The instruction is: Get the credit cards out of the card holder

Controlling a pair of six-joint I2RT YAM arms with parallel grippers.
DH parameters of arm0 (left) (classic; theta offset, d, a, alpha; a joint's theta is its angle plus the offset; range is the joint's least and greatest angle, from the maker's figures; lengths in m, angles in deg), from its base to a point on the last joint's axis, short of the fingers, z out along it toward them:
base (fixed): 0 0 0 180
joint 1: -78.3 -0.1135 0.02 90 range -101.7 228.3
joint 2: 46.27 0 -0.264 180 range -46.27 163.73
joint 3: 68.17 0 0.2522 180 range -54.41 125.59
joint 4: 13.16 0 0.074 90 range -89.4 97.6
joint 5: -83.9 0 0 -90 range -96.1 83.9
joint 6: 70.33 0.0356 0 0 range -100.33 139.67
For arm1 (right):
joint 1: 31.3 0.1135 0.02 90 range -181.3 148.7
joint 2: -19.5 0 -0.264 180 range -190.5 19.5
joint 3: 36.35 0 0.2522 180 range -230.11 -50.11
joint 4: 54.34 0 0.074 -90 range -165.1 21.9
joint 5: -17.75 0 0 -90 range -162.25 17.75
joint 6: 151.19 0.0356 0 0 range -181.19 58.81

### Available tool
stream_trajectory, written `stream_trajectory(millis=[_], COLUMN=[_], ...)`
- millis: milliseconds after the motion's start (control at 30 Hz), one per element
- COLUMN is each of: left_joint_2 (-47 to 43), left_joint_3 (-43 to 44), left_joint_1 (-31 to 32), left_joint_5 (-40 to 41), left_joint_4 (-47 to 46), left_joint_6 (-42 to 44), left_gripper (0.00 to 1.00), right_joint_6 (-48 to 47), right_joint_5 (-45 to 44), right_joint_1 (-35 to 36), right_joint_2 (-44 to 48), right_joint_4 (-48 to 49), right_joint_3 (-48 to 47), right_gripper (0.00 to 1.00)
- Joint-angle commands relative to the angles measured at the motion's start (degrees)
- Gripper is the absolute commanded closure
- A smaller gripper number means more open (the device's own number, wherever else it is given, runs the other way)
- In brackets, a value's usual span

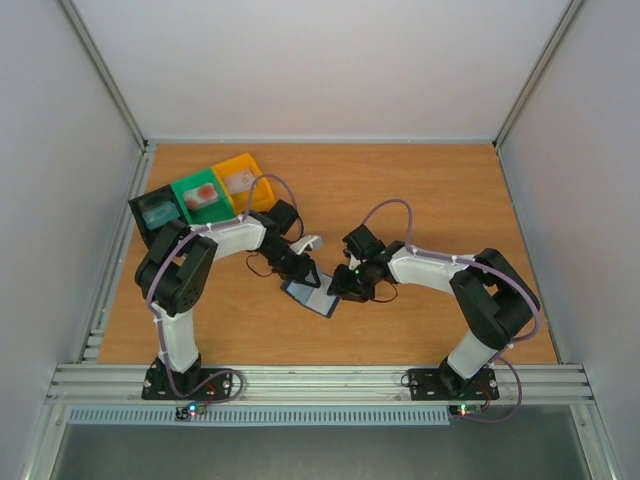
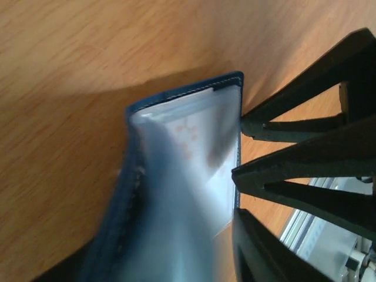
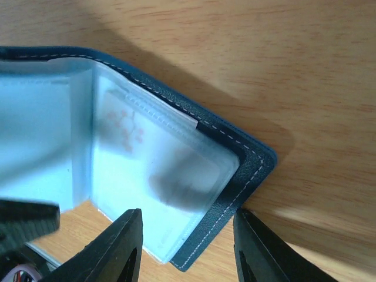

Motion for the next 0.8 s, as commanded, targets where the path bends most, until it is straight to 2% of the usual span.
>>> stream_trajectory(millis=[0, 67, 100, 200, 267, 433, 533, 667, 767], left_joint_2=[-0.7, -2.4, -3.2, -3.7, -3.5, -4.3, -7.1, -11.7, -17.2], left_joint_3=[-0.4, -1.4, -1.8, -0.4, 3.7, 21.4, 32.8, 44.5, 48.6], left_joint_1=[0.5, 0.4, 0.5, 0.3, -0.2, -2.3, -2.4, -2.4, -2.4], left_joint_5=[-3.2, -2.4, -2.0, -1.9, -1.9, 0.1, 2.3, 5.6, 7.0], left_joint_4=[-0.8, -0.9, -1.1, 1.5, 6.2, 23.4, 31.5, 40.9, 42.3], left_joint_6=[1.0, 1.2, 1.2, 4.0, 5.5, 10.5, 14.6, 18.8, 22.9], left_gripper=[0.74, 0.96, 0.99, 1.00, 1.00, 1.00, 1.00, 1.00, 1.00], right_joint_6=[-1.7, -2.1, -2.5, -4.3, -6.2, -13.9, -18.2, -24.1, -27.9], right_joint_5=[-0.6, -1.6, -1.8, -3.3, -5.1, -11.0, -13.0, -7.2, -1.0], right_joint_1=[0.0, 0.0, 0.0, -0.3, -1.2, -3.1, -3.4, -3.6, -3.5], right_joint_2=[2.3, 2.8, 2.9, 4.9, 8.3, 22.3, 30.3, 39.3, 42.2], right_joint_4=[-0.4, -1.7, -2.2, -4.8, -8.1, -19.6, -23.0, -21.6, -21.9], right_joint_3=[-2.5, -2.5, -2.6, -3.1, -4.2, -10.6, -15.3, -19.2, -22.4], right_gripper=[0.57, 0.57, 0.57, 0.56, 0.54, 0.48, 0.46, 0.41, 0.39])
